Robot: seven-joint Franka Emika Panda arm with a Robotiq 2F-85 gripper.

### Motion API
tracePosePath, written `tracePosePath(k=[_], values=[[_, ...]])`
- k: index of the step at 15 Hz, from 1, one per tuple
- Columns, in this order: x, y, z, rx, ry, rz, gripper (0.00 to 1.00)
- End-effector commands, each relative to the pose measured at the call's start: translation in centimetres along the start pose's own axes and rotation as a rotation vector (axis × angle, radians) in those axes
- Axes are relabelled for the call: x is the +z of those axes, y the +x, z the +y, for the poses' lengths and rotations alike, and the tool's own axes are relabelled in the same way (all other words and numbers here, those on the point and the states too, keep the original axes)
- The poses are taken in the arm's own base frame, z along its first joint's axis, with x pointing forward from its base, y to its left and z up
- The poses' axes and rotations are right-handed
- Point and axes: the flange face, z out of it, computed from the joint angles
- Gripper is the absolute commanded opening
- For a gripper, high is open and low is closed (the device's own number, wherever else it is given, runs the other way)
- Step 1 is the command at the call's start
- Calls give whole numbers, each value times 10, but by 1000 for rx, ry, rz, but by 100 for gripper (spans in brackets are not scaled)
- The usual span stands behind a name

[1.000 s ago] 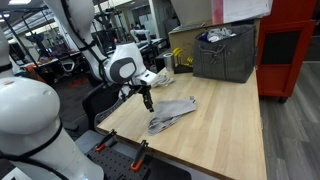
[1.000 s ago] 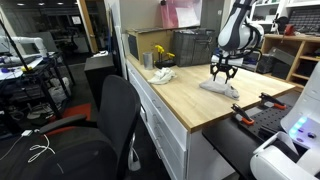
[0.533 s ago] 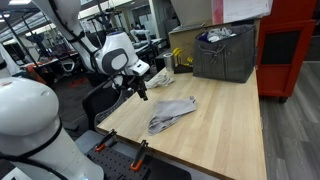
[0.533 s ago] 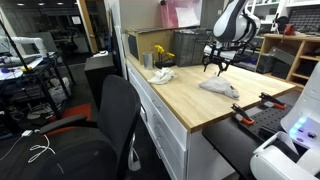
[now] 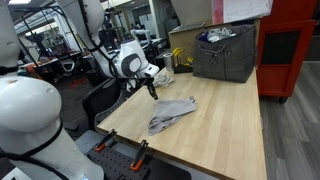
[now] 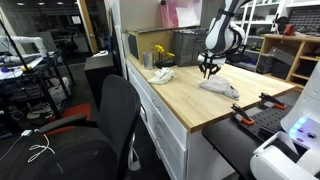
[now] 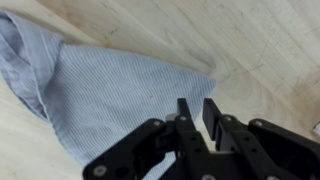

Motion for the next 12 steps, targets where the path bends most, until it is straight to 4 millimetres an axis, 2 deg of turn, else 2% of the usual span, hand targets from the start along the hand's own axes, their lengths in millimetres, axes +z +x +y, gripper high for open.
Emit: tracePosePath(k=[1, 3, 4, 10, 12], values=[[26, 40, -24, -48, -67, 73, 0], [37, 48, -32, -55, -92, 66, 0], [43, 46, -35, -64, -103, 50, 0], [47, 17, -36, -112, -148, -88, 0], [53, 13, -36, -115, -174, -94, 0]])
